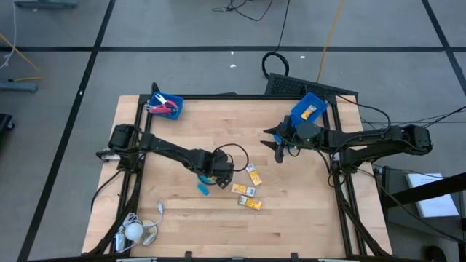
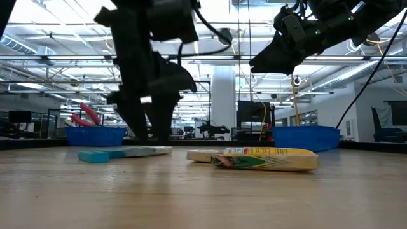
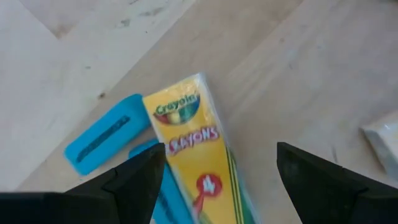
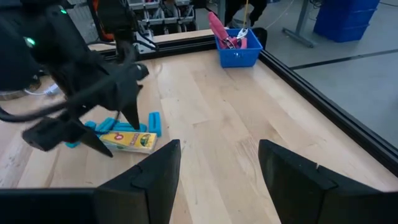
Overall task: Pick & Place School Supplies
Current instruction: Put the yellow crayon box into the top right blue basket
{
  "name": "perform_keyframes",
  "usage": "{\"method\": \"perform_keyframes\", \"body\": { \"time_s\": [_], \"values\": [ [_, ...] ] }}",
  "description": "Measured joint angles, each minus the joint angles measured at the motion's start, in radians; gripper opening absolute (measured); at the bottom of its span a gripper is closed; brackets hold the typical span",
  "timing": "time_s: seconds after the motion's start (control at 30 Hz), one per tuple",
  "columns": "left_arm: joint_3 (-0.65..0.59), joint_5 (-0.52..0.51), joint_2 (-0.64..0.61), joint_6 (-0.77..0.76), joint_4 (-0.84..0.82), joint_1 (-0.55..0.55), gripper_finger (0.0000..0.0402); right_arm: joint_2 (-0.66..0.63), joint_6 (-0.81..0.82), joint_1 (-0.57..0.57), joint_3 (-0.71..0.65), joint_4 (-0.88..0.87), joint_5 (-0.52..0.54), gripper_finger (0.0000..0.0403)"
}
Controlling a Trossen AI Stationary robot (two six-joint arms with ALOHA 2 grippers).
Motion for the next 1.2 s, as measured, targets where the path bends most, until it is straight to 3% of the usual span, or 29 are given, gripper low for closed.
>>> {"method": "perform_keyframes", "body": {
  "time_s": [0.27, 0.5, 0.77, 1.2],
  "values": [
    [0.003, 0.024, 0.06, -0.032, 0.017, 0.015, 0.0312, 0.0, 0.0, 0.0, 0.0, 0.0, 0.0, 0.0208],
    [0.001, 0.074, 0.061, 0.1, 0.124, 0.007, 0.0312, 0.0, 0.0, 0.0, 0.0, 0.0, 0.0, 0.0208],
    [0.005, 0.066, 0.062, 0.112, 0.024, 0.004, 0.0308, 0.0, 0.0, 0.0, 0.0, -0.002, 0.0, 0.0208],
    [0.002, 0.081, 0.062, 0.224, 0.061, 0.006, 0.0176, 0.0, 0.0, 0.0, 0.0, -0.01, 0.0, 0.0208]
  ]
}}
